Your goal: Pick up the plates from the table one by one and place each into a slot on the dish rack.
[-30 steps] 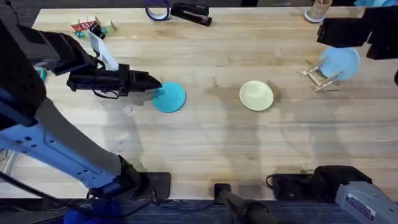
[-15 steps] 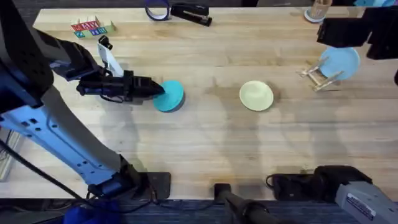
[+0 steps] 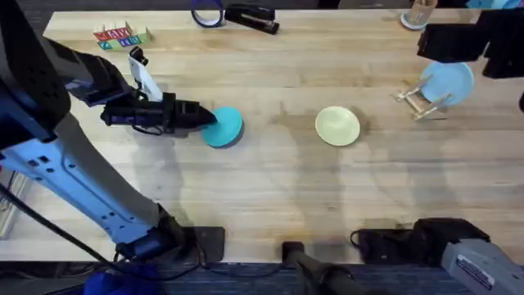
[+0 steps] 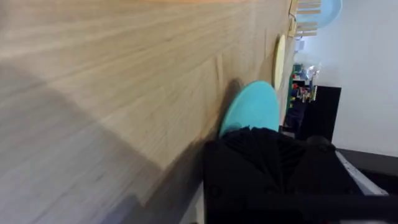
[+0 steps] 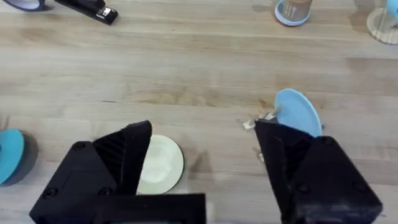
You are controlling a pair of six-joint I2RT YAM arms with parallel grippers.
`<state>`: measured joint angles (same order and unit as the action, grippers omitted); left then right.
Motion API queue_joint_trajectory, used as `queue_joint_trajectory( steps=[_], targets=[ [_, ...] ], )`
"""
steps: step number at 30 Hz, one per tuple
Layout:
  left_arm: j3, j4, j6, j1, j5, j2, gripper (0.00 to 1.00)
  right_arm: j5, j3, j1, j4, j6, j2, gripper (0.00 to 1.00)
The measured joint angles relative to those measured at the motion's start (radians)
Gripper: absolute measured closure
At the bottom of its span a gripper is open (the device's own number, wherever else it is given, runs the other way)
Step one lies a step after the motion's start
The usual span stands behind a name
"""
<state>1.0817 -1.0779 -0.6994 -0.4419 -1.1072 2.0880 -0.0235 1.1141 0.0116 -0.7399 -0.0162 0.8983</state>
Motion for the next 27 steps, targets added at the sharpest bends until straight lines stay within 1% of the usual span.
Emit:
queue_joint_trajectory(
  steps=[8, 11, 13, 16, 18, 21, 24, 27],
  targets=[
    [0.000, 0.000, 0.000, 0.000, 0.000, 0.000, 0.962, 0.000, 0.000, 0.000, 0.000, 0.010, 0.000, 0.005],
    [0.000, 0.000, 0.000, 0.000, 0.000, 0.000, 0.962, -0.003, 0.000, 0.000, 0.000, 0.077, 0.000, 0.005],
    [0.000, 0.000, 0.000, 0.000, 0.000, 0.000, 0.963, -0.026, 0.000, 0.000, 0.001, 0.159, 0.000, 0.006],
    [0.000, 0.000, 0.000, 0.000, 0.000, 0.000, 0.962, -0.099, 0.000, 0.000, 0.002, 0.283, 0.001, 0.005],
    [0.000, 0.000, 0.000, 0.000, 0.000, 0.000, 0.962, -0.181, 0.002, 0.000, 0.002, 0.335, 0.016, 0.005],
    [0.000, 0.000, 0.000, 0.000, 0.000, 0.000, 0.962, -0.310, 0.008, -0.011, 0.004, 0.387, 0.069, 0.005],
    [0.000, 0.000, 0.000, 0.000, 0.000, 0.000, 0.964, -0.392, 0.009, -0.057, 0.005, 0.429, 0.141, 0.006],
    [0.000, 0.000, 0.000, 0.000, 0.000, 0.000, 0.964, -0.433, 0.009, -0.141, 0.007, 0.454, 0.208, 0.006]
  ],
)
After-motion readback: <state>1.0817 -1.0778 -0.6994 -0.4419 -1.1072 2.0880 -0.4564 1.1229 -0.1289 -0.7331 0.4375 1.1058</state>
